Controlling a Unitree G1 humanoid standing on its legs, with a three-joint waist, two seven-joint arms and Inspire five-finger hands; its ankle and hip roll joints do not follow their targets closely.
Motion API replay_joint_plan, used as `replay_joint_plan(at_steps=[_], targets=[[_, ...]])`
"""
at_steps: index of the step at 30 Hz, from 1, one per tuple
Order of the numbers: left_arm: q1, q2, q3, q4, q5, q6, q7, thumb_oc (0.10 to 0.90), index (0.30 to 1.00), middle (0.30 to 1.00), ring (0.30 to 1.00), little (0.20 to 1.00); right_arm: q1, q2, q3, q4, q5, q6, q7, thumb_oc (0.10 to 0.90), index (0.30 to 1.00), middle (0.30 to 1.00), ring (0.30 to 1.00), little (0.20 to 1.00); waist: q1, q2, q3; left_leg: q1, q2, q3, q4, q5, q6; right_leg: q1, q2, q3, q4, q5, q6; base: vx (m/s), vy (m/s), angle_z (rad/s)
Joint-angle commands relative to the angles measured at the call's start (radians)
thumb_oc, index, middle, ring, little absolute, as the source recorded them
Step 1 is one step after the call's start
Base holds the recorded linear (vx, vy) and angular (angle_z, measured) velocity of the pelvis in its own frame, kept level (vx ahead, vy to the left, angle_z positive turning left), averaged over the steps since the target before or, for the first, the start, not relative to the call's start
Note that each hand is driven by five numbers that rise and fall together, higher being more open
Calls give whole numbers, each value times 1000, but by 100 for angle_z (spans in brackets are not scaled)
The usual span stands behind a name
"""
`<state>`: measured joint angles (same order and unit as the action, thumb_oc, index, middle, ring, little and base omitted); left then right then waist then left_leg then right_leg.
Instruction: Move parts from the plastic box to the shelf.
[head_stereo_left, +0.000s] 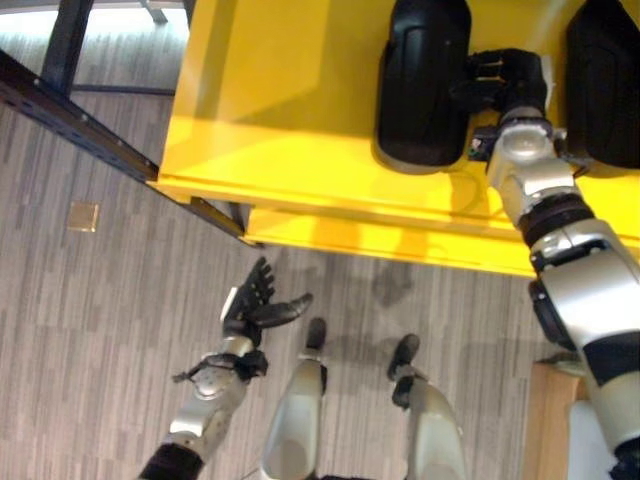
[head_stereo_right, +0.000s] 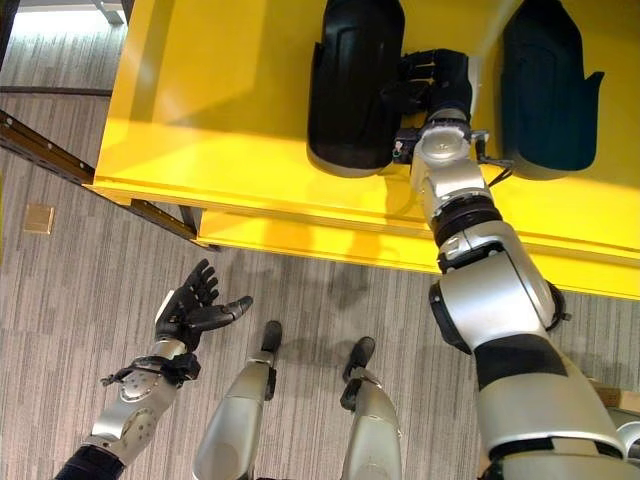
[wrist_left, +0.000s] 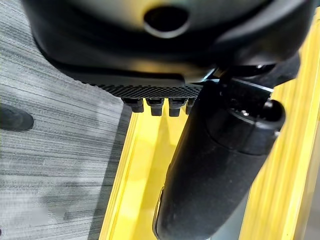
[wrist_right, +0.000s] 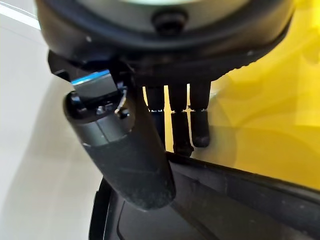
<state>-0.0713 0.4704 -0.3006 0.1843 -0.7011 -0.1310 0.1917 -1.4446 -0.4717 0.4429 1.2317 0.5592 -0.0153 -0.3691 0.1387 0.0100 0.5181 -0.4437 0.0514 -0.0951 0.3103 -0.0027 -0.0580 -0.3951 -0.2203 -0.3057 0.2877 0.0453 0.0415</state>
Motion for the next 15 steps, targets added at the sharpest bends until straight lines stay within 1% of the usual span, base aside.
replay_joint_plan(at_steps=[1, 11, 12, 13, 14, 15], targets=[[5, 58, -31, -110, -4, -87, 5, 900, 1000, 1000, 1000, 1000, -117, -78, 45, 25, 11, -59, -18, 400, 300, 300, 300, 300, 4, -3, -59, 95, 75, 17, -59, -42, -19, -4, -95, 45, 129, -61, 89, 0, 0, 0], [0, 58, -35, -110, -7, -91, 9, 900, 1000, 1000, 1000, 1000, -127, -84, 51, 22, 8, -64, -22, 400, 300, 300, 300, 300, 3, -5, -61, 92, 73, 14, -60, -43, -19, -2, -96, 41, 129, -64, 90, 0, 0, 0], [-1, 58, -36, -109, -7, -91, 9, 900, 1000, 1000, 1000, 1000, -125, -86, 51, 22, 7, -65, -22, 475, 404, 404, 404, 404, 3, -6, -61, 92, 72, 14, -59, -44, -18, -3, -96, 41, 130, -64, 90, 0, 0, 0], [-1, 59, -36, -110, -7, -91, 10, 900, 1000, 1000, 1000, 1000, -127, -85, 51, 22, 7, -66, -25, 475, 404, 404, 404, 404, 3, -5, -60, 92, 73, 14, -58, -44, -18, -3, -96, 42, 131, -64, 90, 0, 0, 0], [-2, 58, -36, -112, -8, -92, 10, 900, 1000, 1000, 1000, 1000, -129, -86, 51, 22, 7, -66, -27, 645, 643, 643, 643, 643, 2, -6, -60, 90, 73, 13, -55, -44, -18, -5, -96, 44, 134, -64, 89, 0, 0, 0], [-5, 57, -38, -110, -8, -92, 11, 900, 1000, 1000, 1000, 1000, -132, -85, 48, 24, 7, -67, -34, 900, 1000, 1000, 1000, 1000, 1, -6, -59, 89, 71, 14, -53, -45, -18, -6, -96, 45, 135, -65, 89, 0, 0, 0]])
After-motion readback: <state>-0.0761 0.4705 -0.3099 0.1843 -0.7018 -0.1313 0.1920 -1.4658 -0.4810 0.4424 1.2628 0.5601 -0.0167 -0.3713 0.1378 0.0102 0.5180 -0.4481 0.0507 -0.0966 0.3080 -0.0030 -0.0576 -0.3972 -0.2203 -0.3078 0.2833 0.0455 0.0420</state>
